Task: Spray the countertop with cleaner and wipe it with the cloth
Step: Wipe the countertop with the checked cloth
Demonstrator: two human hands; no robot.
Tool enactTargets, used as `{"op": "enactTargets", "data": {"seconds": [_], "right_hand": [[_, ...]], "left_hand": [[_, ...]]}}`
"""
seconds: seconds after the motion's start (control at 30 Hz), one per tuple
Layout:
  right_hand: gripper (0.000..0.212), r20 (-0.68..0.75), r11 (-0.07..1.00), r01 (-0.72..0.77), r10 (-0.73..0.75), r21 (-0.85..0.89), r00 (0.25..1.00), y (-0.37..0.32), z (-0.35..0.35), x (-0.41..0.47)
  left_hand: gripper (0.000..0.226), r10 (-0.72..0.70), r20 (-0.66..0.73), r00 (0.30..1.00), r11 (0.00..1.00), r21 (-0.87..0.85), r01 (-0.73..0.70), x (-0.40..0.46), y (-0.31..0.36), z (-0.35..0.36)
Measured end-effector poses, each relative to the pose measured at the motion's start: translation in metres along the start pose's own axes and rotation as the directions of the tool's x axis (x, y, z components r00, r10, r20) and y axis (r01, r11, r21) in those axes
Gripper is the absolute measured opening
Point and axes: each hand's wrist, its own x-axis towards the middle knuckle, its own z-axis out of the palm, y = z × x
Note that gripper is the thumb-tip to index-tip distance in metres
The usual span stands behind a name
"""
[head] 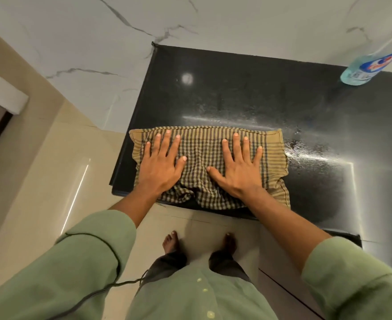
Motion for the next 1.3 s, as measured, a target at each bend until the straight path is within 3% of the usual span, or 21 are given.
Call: {"op": "enactTargets", "data": {"seconds": [0.23,0.5,0.63,1.0,1.3], "right_hand": [[0.093,-0.023,0.999,0.002,-0.001,0.05,1.0,-0.075,0.009,0.018],[0.081,-0.067,0.993,0.105,-0.101,0.054,0.993,-0.076,0.018,0.001],[0.073,-0.084,0.992,0.118,-0.113,0.052,0.99,-0.048,0.02,-0.017],[0.074,-0.096,0.992,-0.125,0.126,0.021,0.987,0.076,0.005,-0.058],[0.074,-0.09,0.975,-0.213,0.218,0.063,0.972,0.147,0.0,-0.082]], "left_hand": [[0.072,-0.051,-0.05,0.997,0.999,0.011,0.052,-0.011,-0.071,-0.003],[0.078,0.031,-0.087,0.996,0.995,0.096,-0.022,-0.019,-0.055,0.008],[0.081,0.087,-0.07,0.994,0.991,0.105,-0.079,-0.022,-0.009,0.013],[0.085,0.136,-0.041,0.99,0.991,0.028,-0.135,0.0,0.133,0.018],[0.087,0.154,-0.041,0.987,0.988,-0.022,-0.155,0.003,0.157,0.024]]}}
